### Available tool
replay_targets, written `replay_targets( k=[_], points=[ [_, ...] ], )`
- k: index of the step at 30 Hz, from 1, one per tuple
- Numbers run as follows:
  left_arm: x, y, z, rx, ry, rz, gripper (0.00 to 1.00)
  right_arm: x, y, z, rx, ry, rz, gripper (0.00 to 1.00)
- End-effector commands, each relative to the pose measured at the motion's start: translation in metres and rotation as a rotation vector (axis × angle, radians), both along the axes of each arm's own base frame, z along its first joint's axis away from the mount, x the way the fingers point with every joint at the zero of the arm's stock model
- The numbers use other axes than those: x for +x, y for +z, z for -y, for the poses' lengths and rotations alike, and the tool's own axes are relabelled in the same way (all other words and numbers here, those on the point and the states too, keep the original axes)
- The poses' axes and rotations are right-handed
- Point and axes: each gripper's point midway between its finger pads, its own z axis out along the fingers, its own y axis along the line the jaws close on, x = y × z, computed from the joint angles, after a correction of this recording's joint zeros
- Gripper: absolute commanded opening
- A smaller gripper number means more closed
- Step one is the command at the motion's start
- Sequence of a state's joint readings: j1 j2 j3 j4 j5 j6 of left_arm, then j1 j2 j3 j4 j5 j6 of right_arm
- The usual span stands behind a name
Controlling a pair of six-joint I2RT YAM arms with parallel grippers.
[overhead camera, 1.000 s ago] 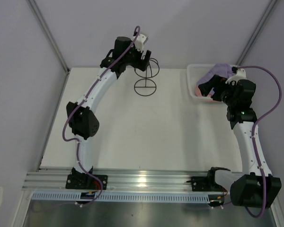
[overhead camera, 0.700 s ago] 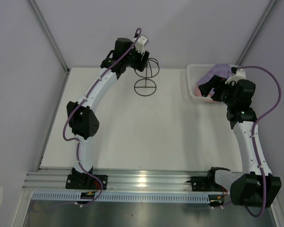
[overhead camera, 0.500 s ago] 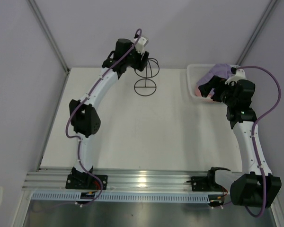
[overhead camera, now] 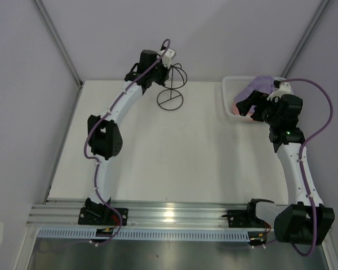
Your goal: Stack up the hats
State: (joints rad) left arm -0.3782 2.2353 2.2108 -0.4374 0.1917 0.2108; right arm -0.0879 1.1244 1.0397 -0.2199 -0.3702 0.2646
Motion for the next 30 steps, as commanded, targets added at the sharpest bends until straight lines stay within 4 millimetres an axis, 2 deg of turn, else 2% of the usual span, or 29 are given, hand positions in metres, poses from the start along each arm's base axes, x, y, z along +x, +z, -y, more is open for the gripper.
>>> replay_targets(
  k=[1,3,4,5,6,7,8,9,10,11,12,13,14,15,16,18,19,20,21,25,28,29,30],
  points=[
    [-0.002,0.048,0.001,-0.053,-0.013,0.081,0.01,0.004,0.009,0.002,-0.015,-0.012,0.029,1.0],
    [-0.01,0.059,-0.001,-0.06,-0.014,0.089,0.01,0.005,0.006,0.003,-0.013,-0.016,0.022,1.0],
    [-0.014,0.048,-0.004,-0.053,-0.012,0.067,0.01,0.005,0.005,0.003,-0.012,-0.018,0.018,1.0],
    [-0.023,0.068,-0.005,-0.067,-0.02,0.097,0.01,0.006,0.003,0.004,-0.013,-0.022,0.02,1.0],
    [-0.028,0.074,-0.006,-0.075,-0.02,0.106,0.01,0.006,0.001,0.005,-0.013,-0.027,0.017,1.0],
    [-0.035,0.056,-0.008,-0.068,-0.018,0.071,0.01,0.007,-0.001,0.006,-0.009,-0.041,0.011,1.0],
    [-0.047,0.079,-0.01,-0.099,-0.023,0.099,0.01,0.007,-0.004,0.007,-0.007,-0.049,0.003,1.0],
    [-0.055,0.085,-0.01,-0.114,-0.023,0.102,0.01,0.007,-0.007,0.01,-0.007,-0.067,-0.005,1.0],
    [-0.066,0.062,-0.011,-0.116,-0.017,0.04,0.01,0.008,-0.008,0.011,-0.002,-0.08,-0.012,1.0],
    [-0.074,0.07,-0.008,-0.133,-0.027,0.054,0.01,0.008,-0.01,0.013,0.0,-0.088,-0.019,1.0],
    [-0.088,0.092,-0.01,-0.155,-0.03,0.09,0.01,0.008,-0.013,0.013,0.002,-0.095,-0.026,1.0],
    [-0.1,0.069,-0.01,-0.142,-0.028,0.043,0.01,0.009,-0.014,0.016,0.003,-0.11,-0.031,1.0],
    [-0.109,0.076,-0.003,-0.155,-0.039,0.062,0.01,0.01,-0.015,0.016,0.009,-0.118,-0.034,1.0],
    [-0.123,0.095,-0.006,-0.173,-0.034,0.1,0.01,0.01,-0.016,0.019,0.009,-0.133,-0.04,1.0],
    [-0.135,0.075,-0.005,-0.165,-0.038,0.056,0.01,0.011,-0.017,0.02,0.011,-0.141,-0.042,1.0],
    [-0.151,0.081,0.0,-0.199,-0.039,0.057,0.01,0.011,-0.02,0.022,0.009,-0.157,-0.055,1.0],
    [-0.166,0.072,-0.005,-0.208,-0.021,0.035,0.01,0.012,-0.022,0.023,0.009,-0.163,-0.06,1.0],
    [-0.175,0.074,-0.002,-0.219,-0.033,0.04,0.01,0.012,-0.024,0.024,0.01,-0.169,-0.067,1.0],
    [-0.182,0.065,-0.003,-0.218,-0.039,0.038,0.01,0.012,-0.025,0.024,0.01,-0.169,-0.071,1.0],
    [-0.217,0.067,-0.008,-0.321,-0.034,0.046,0.01,0.01,-0.027,0.021,0.016,-0.151,-0.071,0.99],
    [-0.23,0.068,-0.007,-0.372,-0.054,0.082,0.01,0.008,-0.028,0.02,0.017,-0.147,-0.071,1.0],
    [-0.237,0.078,-0.007,-0.397,-0.069,0.105,0.01,0.007,-0.029,0.02,0.017,-0.148,-0.074,1.0],
    [-0.241,0.076,-0.007,-0.407,-0.079,0.105,0.01,0.006,-0.031,0.02,0.016,-0.15,-0.078,1.0]
  ],
)
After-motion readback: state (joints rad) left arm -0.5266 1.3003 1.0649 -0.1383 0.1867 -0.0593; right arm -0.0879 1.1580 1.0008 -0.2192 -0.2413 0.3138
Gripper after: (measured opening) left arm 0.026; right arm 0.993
